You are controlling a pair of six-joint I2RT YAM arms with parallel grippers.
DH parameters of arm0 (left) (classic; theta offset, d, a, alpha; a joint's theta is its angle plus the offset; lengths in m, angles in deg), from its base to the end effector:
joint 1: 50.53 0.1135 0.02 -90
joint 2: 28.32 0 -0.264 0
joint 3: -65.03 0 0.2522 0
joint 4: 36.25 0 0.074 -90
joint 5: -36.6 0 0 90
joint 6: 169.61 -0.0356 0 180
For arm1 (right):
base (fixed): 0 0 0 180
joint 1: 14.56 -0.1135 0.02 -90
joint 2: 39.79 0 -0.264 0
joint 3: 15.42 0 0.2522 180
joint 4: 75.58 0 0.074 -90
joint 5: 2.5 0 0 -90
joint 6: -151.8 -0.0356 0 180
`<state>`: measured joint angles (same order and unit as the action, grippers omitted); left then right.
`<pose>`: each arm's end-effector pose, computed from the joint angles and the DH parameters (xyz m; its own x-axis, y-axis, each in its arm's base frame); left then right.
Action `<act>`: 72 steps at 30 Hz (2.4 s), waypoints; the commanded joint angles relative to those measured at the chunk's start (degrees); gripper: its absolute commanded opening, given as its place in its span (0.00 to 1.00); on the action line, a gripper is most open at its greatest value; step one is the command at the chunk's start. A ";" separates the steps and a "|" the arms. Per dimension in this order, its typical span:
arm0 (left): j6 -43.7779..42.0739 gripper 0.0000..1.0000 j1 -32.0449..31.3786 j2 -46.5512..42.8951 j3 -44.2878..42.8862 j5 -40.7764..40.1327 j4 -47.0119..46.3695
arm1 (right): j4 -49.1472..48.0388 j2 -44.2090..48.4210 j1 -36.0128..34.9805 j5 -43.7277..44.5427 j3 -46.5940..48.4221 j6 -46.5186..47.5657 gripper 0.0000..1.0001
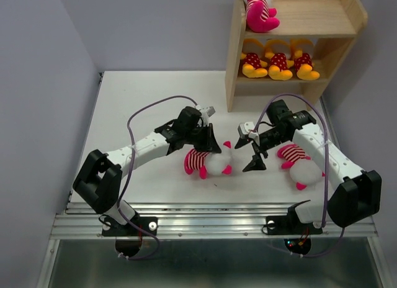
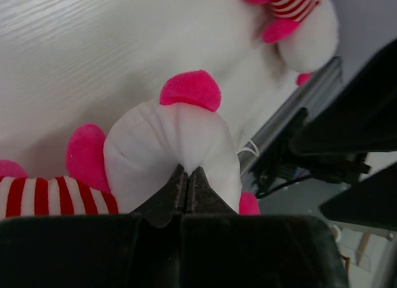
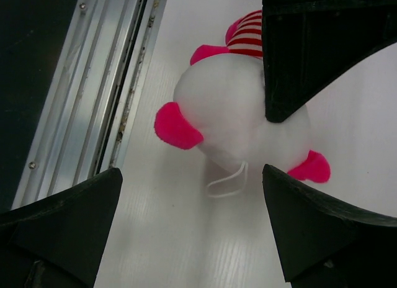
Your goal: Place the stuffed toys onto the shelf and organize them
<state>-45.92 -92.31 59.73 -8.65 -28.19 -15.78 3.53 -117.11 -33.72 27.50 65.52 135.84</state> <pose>0.2453 -0.2395 0.2541 -0.8334 0.0717 -0.5479 0.4822 0.5787 -0.6577 0.2135 0.1068 0.2981 0.1034 -0.4730 -0.8750 -0.9807 -0.1952 -0.0104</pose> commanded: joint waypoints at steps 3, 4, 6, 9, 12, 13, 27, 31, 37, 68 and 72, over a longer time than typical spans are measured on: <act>5.77 0.00 0.82 -1.83 1.56 17.05 -15.13 | -6.20 -0.89 -3.43 4.45 1.37 5.31 1.00; 6.38 0.00 0.91 -1.74 1.82 18.72 -17.40 | -4.80 -1.60 -3.43 5.16 1.90 9.59 1.00; 7.61 0.00 0.91 -1.66 2.09 20.48 -19.70 | -3.29 -2.57 -4.83 7.17 2.69 11.12 1.00; 9.72 0.00 0.91 -1.57 2.18 22.86 -24.00 | -10.98 -1.79 -6.93 10.16 0.25 7.01 1.00; 11.57 0.00 0.91 -1.83 2.44 24.09 -26.38 | -16.81 0.23 -9.57 14.99 -2.74 3.40 0.99; 12.44 0.00 1.00 -2.09 2.79 24.53 -27.87 | -19.61 0.59 -10.19 17.10 -3.97 2.52 0.98; 7.21 0.57 4.78 -14.02 6.05 16.39 -27.29 | -17.45 0.59 -10.73 15.10 -0.56 -7.86 0.20; -1.40 0.65 5.13 -18.78 4.46 9.62 -20.09 | -15.87 0.15 -10.73 12.73 -0.29 -11.10 0.12; -14.33 0.79 3.82 -25.37 7.78 3.89 -14.26 | -11.04 -4.14 -10.73 7.37 5.75 -17.08 0.09; -30.10 0.00 -4.28 -22.05 17.99 -6.75 -22.86 | 5.41 -20.68 -9.06 -1.08 31.52 -29.57 0.08; -24.39 0.00 -4.01 -22.22 20.02 -6.41 -28.31 | 4.80 -20.24 -8.53 -1.08 31.87 -29.57 0.13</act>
<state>-75.58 -95.96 37.00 10.48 -32.86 -37.42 9.52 -140.02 -41.52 35.52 93.54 107.80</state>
